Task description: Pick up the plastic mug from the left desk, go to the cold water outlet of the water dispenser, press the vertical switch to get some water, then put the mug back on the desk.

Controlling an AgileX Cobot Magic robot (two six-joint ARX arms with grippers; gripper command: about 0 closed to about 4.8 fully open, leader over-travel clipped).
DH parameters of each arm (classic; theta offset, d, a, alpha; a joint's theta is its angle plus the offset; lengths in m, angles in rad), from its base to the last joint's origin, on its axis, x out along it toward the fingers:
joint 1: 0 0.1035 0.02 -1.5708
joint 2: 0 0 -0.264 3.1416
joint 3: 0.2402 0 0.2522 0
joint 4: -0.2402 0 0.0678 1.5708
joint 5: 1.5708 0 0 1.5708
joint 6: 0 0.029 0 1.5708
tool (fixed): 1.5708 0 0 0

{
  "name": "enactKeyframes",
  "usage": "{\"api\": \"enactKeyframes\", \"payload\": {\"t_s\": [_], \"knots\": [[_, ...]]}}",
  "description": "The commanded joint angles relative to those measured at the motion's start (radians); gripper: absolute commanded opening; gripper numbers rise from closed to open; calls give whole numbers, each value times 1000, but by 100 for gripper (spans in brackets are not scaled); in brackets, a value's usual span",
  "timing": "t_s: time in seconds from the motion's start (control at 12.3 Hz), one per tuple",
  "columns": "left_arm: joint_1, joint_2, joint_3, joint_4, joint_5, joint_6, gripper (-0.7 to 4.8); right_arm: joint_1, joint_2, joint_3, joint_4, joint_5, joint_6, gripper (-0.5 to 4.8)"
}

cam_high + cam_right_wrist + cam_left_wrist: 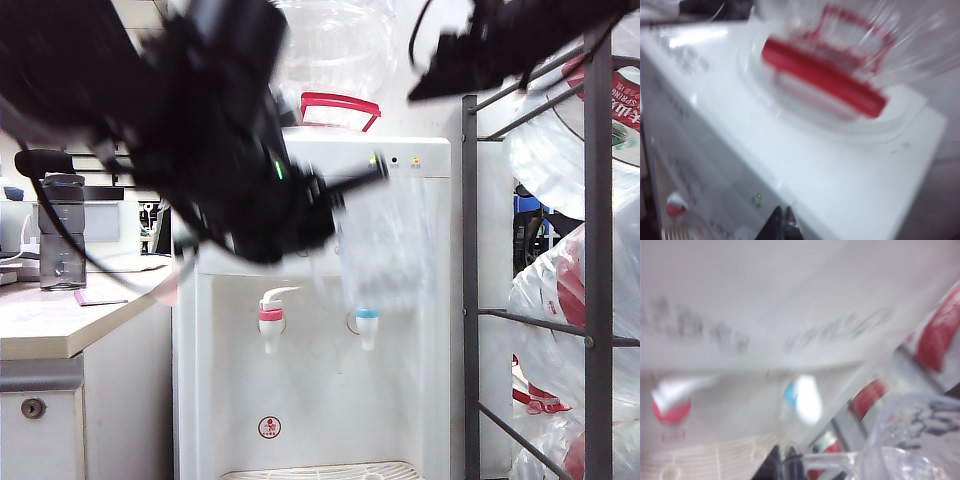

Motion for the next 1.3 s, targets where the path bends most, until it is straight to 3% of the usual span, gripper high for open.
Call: {"api": "enactKeyframes", "payload": {"t_s": [0.08, 0.73, 0.97, 1.14, 1.22, 1.3], "knots": [[-3, -96, 5, 43, -21, 63, -7, 0, -64, 2, 16, 33, 82, -4], [-3, -324, 5, -37, -66, 162, -7, 0, -213, 2, -43, 47, 146, -4], [3, -493, 5, -157, -151, 246, -7, 1, -249, 2, -76, 42, 170, -4], [88, -610, 5, -180, -154, 310, -7, 1, -264, 2, -77, 5, 203, -4], [262, -697, 5, -268, -149, 340, -7, 3, -277, 2, -77, -21, 237, -4], [343, -707, 5, -276, -129, 340, -7, 3, -283, 2, -80, -21, 240, -5]]}}
